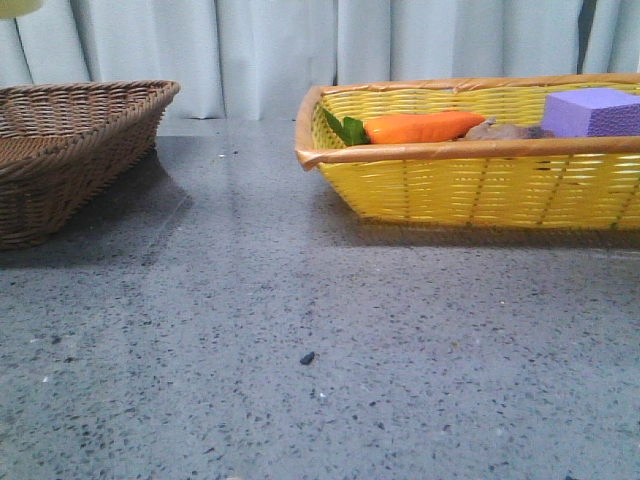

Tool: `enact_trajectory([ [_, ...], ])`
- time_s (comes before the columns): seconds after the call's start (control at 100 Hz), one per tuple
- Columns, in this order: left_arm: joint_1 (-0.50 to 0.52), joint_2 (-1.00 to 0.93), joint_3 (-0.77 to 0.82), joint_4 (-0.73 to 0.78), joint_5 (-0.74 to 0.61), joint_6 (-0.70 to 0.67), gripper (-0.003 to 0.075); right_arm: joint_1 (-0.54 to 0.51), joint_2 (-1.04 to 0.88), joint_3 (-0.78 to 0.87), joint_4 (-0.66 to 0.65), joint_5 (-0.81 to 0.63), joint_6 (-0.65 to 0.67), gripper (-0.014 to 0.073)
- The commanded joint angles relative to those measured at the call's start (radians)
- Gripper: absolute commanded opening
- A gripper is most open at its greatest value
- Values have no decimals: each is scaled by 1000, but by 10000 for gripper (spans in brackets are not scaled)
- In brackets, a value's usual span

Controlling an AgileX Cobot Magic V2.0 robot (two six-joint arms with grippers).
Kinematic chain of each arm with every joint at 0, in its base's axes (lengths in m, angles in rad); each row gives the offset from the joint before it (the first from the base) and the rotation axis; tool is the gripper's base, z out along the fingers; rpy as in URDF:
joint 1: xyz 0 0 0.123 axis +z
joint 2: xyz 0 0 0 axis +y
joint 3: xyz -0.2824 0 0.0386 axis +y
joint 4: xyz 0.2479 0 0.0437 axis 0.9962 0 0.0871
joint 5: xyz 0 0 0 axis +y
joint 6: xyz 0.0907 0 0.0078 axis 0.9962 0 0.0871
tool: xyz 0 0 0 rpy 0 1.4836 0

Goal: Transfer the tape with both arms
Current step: 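Lift the tape roll with the left gripper and drop it into the brown basket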

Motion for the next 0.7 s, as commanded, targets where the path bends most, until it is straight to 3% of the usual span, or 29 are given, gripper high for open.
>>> enact_trajectory([
  [0.0,62,13,-30,-1,-97,-7,-20,-7,-20,-19,-21,-74,-1,-67],
  [0.24,127,156,-30,1,-132,-7,-21,-4,-20,-19,-15,-76,-1,-67],
  [0.54,132,258,-30,-40,-156,-7,-16,-4,-20,-19,-13,-76,-1,-67],
  [0.61,132,258,-30,-77,-172,0,36,-4,-20,-19,-13,-71,-1,-67],
  [0.69,132,258,-32,-100,-181,7,166,-4,-20,-19,-13,-62,-1,-67],
])
